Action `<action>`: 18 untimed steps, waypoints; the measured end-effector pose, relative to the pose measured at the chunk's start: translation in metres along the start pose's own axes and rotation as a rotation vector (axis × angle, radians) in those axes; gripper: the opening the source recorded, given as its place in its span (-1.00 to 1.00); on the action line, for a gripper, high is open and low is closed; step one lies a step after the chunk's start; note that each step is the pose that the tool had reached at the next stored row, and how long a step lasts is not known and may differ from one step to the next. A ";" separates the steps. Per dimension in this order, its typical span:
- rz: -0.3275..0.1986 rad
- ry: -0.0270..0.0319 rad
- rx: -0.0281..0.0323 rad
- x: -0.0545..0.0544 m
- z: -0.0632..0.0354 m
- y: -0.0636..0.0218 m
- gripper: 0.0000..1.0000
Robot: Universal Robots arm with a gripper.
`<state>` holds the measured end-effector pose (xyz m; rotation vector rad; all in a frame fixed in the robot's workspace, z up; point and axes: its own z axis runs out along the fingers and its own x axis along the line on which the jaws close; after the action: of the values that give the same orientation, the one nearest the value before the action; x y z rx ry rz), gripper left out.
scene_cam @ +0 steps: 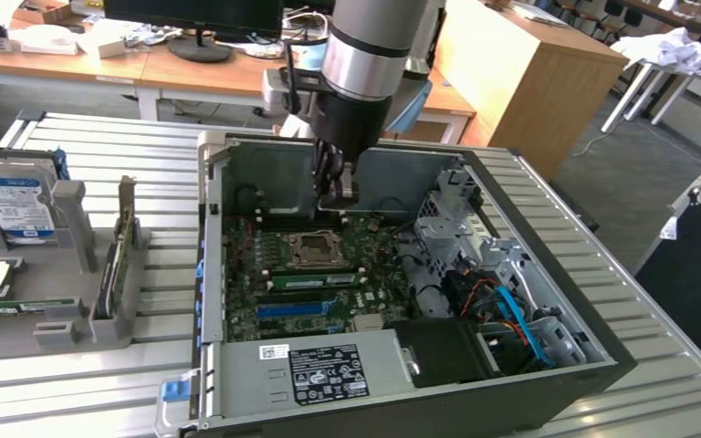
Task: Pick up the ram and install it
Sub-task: 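Press down the ram until it locks into place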
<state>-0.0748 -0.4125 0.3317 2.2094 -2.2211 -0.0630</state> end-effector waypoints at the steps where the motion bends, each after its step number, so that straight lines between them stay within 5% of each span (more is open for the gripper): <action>1: 0.000 0.0000 0.0000 0.000 0.0000 -0.0018 -0.79; 18: 0.000 0.0000 0.0001 0.005 -0.0012 -0.0336 -0.79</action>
<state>-0.0412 -0.4177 0.3316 2.2094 -2.2211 -0.0629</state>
